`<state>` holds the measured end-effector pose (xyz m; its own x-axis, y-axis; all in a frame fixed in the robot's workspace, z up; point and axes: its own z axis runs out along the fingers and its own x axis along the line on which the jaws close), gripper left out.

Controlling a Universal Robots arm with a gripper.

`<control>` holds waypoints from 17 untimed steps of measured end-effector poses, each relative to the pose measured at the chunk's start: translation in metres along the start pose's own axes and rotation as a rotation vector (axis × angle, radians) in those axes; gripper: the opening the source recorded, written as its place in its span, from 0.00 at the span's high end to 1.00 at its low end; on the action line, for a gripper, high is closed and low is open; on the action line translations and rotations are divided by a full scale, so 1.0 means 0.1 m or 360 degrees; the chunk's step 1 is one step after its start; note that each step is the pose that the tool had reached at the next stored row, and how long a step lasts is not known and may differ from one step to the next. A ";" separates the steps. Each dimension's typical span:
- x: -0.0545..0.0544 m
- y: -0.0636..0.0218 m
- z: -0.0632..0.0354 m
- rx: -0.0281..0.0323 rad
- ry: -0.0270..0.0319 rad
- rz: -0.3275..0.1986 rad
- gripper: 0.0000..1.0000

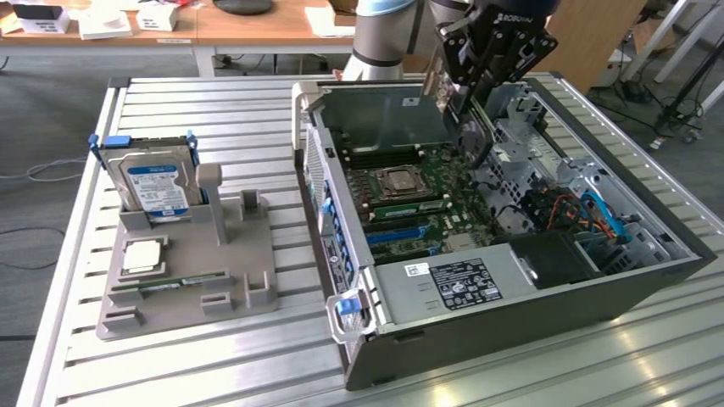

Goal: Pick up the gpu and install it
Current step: 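Insert the gpu into the slot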

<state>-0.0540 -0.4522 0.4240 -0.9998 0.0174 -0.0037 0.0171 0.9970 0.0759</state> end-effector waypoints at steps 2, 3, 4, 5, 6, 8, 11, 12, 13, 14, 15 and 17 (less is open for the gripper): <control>0.00 -0.002 0.027 0.00002 0.00002 0.0000 0.73; 0.00 -0.003 0.039 0.00002 0.00002 0.0000 0.73; 0.00 -0.004 0.051 0.00002 0.00002 0.0000 0.73; 0.00 -0.005 0.063 0.00002 0.00004 0.0000 0.73; 0.00 -0.006 0.075 0.00002 0.00004 0.0000 0.73; 0.00 -0.008 0.100 0.00000 0.00004 0.0000 0.73; 0.00 -0.010 0.131 0.00001 0.00005 0.0000 0.73; 0.00 -0.011 0.142 0.00000 0.00006 0.0000 0.73; 0.00 -0.012 0.154 0.00000 0.00007 0.0000 0.73; 0.00 -0.013 0.167 0.00002 0.00009 0.0000 0.73; 0.00 -0.014 0.182 0.00002 0.00010 0.0000 0.73; 0.00 -0.016 0.212 0.00003 0.00013 0.0000 0.73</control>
<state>-0.0540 -0.4523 0.4028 -0.9998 0.0173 -0.0029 0.0171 0.9970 0.0757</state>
